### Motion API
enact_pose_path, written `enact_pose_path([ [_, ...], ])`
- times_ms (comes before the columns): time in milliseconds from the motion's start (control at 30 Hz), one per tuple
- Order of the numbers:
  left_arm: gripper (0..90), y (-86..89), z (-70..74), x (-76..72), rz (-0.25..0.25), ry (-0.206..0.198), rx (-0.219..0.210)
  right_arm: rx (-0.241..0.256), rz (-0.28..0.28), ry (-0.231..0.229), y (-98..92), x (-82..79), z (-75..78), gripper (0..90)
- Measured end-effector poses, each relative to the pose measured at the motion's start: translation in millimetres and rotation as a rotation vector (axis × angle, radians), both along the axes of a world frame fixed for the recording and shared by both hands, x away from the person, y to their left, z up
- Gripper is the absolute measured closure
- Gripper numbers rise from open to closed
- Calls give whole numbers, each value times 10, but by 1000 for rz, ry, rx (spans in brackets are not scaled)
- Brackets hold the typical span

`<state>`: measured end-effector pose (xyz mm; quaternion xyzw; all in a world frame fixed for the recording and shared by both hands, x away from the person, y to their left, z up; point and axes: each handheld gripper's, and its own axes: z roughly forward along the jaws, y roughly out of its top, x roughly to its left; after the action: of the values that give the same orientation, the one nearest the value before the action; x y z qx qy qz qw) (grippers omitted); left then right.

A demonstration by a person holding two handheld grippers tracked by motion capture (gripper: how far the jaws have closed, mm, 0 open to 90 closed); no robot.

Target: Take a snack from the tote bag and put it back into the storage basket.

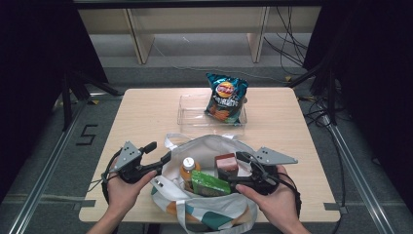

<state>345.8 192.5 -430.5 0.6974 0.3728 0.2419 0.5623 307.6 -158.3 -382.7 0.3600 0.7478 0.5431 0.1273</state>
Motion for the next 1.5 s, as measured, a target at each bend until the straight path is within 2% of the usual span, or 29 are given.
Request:
enact_pose_path([
  [100,324,5,-1,1,-1,1,4,-18,-8,8,35,6,-9,169],
  [133,324,5,-1,1,-1,1,4,-34,3,-6,36,30,-20,166],
  [167,324,4,-7,9,-8,-5,-6,-32,-8,0,44,35,-31,163],
  [267,324,8,-4,2,1,4,1,-28,-25,13,77,23,-56,158],
  [300,324,9,-7,7,-2,3,3,-42,-20,-2,84,38,-71,155],
  [333,324,8,-7,6,-2,4,3,-42,-31,16,97,26,-79,149],
  [400,324,7,-6,6,-4,2,3,-59,-35,2,111,33,-102,140],
  [467,324,8,-4,2,-2,4,6,-50,-26,18,126,31,-107,132],
  [500,324,9,-7,5,-4,4,6,-68,-8,-6,122,48,-123,133],
  [533,324,9,-9,7,-4,5,6,-55,-26,14,144,34,-119,133],
  [633,324,9,-8,6,-4,4,5,-76,-32,-3,160,51,-128,131],
  [667,324,9,-6,4,-3,3,2,-60,-45,33,180,19,-114,130],
  [700,324,9,-6,4,-3,3,2,-50,-44,6,189,37,-122,130],
  [767,324,12,-8,5,-5,3,5,-65,-61,18,187,41,-129,132],
  [833,324,9,-7,5,-6,4,8,-86,-43,0,173,60,-136,139],
  [933,324,9,-5,2,-5,3,9,-87,-72,-7,174,59,-145,162],
  [1067,323,9,-10,6,-6,5,8,-98,-59,-20,166,59,-144,200],
  [1133,323,9,-9,5,-7,4,9,-126,-72,-59,137,50,-121,227],
  [1167,323,9,-7,5,-5,2,8,-119,-63,-48,141,48,-122,235],
  [1200,323,9,-7,5,-5,2,8,-140,-68,-81,117,55,-112,259],
  [1233,323,9,-6,4,-5,4,10,-148,-68,-86,106,47,-103,282],
  [1300,323,7,-8,3,-6,4,11,-118,-85,-71,122,24,-101,319],
  [1333,323,7,-8,3,-6,3,10,-131,-90,-92,109,26,-97,334],
  [1367,323,7,-6,3,-6,3,10,-121,-98,-85,118,12,-95,343],
  [1400,323,8,-5,3,-6,3,10,-138,-88,-75,97,10,-80,348],
  [1500,323,9,-7,3,-6,3,10,-158,-88,-99,72,36,-76,350],
])
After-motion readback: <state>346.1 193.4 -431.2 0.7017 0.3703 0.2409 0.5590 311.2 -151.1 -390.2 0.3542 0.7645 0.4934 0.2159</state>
